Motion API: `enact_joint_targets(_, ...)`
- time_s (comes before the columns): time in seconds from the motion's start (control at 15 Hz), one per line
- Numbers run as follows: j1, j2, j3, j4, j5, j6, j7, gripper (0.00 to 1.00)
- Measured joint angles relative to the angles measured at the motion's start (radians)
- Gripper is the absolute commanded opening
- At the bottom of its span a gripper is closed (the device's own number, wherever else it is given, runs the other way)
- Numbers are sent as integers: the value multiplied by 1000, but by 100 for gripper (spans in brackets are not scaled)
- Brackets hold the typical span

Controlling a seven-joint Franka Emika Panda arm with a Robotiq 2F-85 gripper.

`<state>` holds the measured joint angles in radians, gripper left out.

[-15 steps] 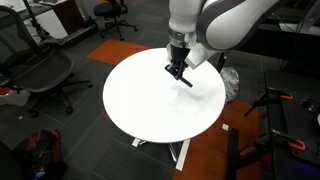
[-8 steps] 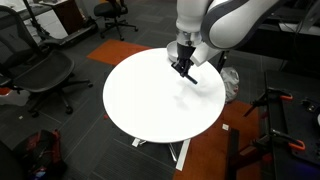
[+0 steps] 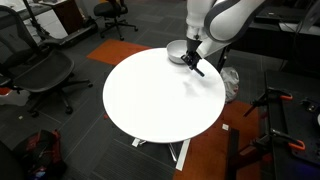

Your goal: Take the marker from the bowl and put it on the table

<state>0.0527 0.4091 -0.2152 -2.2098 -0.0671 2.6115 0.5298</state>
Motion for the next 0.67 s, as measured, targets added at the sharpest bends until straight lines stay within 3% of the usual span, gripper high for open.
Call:
enact_joint_targets(0.4, -52, 75, -9, 30, 5, 1, 0, 5)
enact_joint_targets(0.47, -58, 89, -9, 39, 6, 1, 0, 44)
enact_joint_targets(0.53, -62, 101, -10, 48, 8, 1, 0, 45)
enact_joint_targets(0.67, -64, 120, -14, 65, 9, 1, 0, 58)
